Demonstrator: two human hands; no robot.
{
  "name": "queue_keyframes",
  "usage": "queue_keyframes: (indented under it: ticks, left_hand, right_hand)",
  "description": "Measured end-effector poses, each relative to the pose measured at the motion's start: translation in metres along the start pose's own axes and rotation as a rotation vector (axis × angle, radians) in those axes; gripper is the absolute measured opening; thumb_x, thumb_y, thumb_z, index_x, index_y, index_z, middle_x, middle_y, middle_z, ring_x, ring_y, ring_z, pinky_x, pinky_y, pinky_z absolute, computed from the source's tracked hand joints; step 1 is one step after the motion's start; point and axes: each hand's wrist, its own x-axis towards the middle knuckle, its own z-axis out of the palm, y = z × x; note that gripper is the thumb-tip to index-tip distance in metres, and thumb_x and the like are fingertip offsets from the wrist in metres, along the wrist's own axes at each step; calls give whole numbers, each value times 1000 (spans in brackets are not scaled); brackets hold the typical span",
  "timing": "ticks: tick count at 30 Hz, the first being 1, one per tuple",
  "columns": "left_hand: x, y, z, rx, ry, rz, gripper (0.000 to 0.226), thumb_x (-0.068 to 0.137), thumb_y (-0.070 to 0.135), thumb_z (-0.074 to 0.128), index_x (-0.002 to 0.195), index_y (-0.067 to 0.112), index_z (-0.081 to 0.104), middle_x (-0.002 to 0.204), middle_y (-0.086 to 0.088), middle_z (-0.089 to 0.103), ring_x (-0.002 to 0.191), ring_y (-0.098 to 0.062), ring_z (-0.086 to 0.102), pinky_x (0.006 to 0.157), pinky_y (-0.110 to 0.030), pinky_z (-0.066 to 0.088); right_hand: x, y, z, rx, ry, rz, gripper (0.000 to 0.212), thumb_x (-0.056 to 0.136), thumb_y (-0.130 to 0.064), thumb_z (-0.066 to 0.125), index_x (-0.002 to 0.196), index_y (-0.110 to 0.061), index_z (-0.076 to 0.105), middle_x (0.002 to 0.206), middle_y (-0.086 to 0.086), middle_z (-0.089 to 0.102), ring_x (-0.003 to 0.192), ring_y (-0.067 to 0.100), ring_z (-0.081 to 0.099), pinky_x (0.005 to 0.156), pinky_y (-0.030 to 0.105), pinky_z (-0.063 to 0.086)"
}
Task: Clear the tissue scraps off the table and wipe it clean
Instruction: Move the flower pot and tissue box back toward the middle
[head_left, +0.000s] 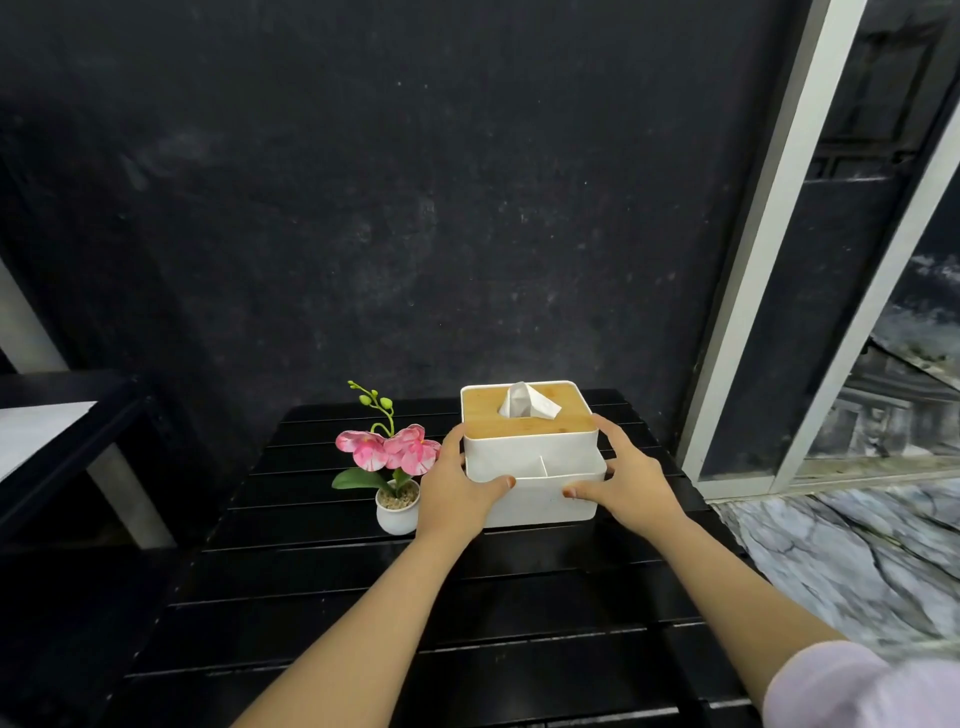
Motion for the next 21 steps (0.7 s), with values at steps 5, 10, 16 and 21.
queue_keyframes:
  ticks: [5, 10, 16, 21]
  left_hand:
    - [0, 0, 0, 2, -4, 5, 76, 71, 21, 78, 135, 27, 37, 113, 11, 55, 100, -9, 52, 87, -30, 47]
    - [0, -2, 1, 4, 10, 8, 74, 71, 20, 78, 133, 28, 39, 104, 15, 53, 96, -8, 52, 80, -26, 43]
    - [1, -4, 1, 6, 7, 11, 75, 70, 23, 78, 134, 29, 39, 106, 16, 52, 97, -7, 51, 79, -24, 43]
    - [0, -3, -1, 22, -13, 7, 75, 71, 25, 77, 134, 30, 37, 107, 16, 52, 98, -7, 51, 79, -23, 41]
  right_hand:
    - [-1, 0, 0, 0, -2, -2, 91, 69, -25, 78, 140, -34, 22, 133, 2, 54, 108, 21, 57, 95, 44, 48]
    - [0, 1, 0, -5, -6, -2, 90, 70, -25, 78, 140, -33, 22, 134, 2, 53, 107, 21, 57, 95, 45, 48]
    - [1, 2, 1, -8, -9, -1, 91, 69, -28, 79, 139, -34, 21, 133, 1, 53, 105, 20, 58, 94, 45, 49]
    - [-4, 2, 3, 41, -1, 10, 94, 70, -30, 78, 141, -36, 17, 137, 2, 51, 108, 19, 56, 96, 45, 48]
